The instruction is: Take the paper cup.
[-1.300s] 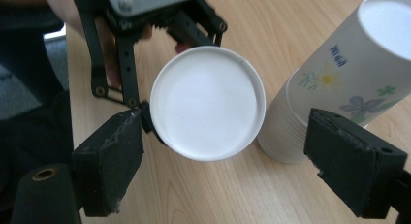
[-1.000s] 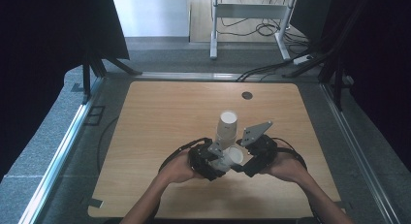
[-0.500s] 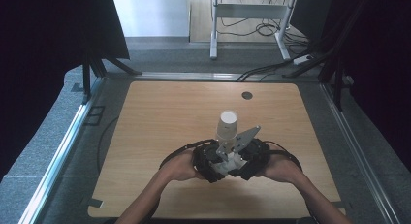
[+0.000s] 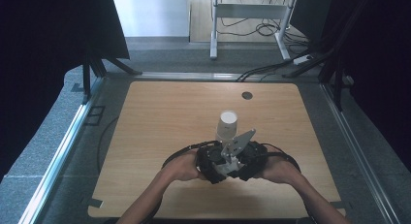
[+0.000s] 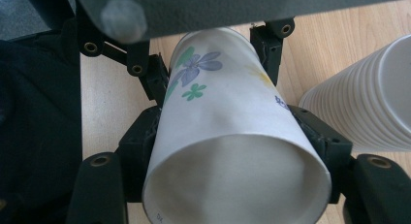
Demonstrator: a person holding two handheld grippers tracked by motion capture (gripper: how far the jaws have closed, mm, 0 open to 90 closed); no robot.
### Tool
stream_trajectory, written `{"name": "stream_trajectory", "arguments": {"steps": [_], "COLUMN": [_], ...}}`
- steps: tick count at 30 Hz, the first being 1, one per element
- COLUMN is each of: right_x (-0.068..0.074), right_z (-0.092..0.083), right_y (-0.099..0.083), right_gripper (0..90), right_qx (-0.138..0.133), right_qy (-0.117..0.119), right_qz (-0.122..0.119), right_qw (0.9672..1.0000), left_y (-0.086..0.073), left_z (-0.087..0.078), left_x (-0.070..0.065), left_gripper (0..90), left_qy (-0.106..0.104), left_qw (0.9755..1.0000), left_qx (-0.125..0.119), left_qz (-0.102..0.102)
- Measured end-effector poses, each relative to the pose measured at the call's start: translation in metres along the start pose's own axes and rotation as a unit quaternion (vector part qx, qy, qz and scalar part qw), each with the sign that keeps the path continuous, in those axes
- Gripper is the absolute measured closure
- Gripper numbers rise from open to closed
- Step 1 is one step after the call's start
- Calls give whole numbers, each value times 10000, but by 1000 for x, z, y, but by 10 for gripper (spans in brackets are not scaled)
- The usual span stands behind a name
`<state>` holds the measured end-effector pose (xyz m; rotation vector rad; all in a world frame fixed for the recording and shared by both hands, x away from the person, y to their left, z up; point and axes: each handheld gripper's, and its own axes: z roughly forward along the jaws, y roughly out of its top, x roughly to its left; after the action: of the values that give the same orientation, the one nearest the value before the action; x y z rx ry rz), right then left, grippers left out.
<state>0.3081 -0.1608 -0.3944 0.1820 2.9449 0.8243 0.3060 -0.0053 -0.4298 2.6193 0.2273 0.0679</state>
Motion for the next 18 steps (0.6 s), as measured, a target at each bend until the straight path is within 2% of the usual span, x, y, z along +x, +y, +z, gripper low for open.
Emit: {"name": "stream_trajectory", "arguments": {"steps": [1,2,4,5,6,7,12,15,16,18], "right_x": [0,0,1,0,0,-1,-6,-7,-7,-8], "right_z": [0,0,-1,-2,-3,-5,-15,-18,-20,-22], "right_y": [0,-1,-2,-3,-3,-4,-10,-12,-14,-16], "right_gripper": [360,362,363,363,364,364,364,364,364,364], "right_qx": [-1,-4,-36,-60,-90,-132,-471,-557,-659,-751], "right_qy": [1,5,9,0,-3,1,30,-6,18,12], "right_qz": [2,13,69,56,107,123,316,347,392,450], "right_qw": [10000,10000,10000,10000,9999,9998,9984,9978,9971,9962], "left_y": [0,0,-1,-2,-2,-2,-7,-12,-13,-15], "left_z": [0,1,0,-2,-5,-6,-12,-18,-20,-23], "left_x": [0,-1,1,2,5,6,8,10,11,12], "left_gripper": [328,318,293,274,251,225,146,141,140,140], "left_qy": [-23,65,31,14,-18,-20,27,36,26,35], "left_qw": [10000,10000,9999,10000,9998,9999,9994,9977,9978,9966], "left_qx": [-22,-47,-116,-97,27,7,-348,-665,-657,-817], "left_qz": [-21,-20,-44,7,197,165,-21,-145,-101,-120]}}
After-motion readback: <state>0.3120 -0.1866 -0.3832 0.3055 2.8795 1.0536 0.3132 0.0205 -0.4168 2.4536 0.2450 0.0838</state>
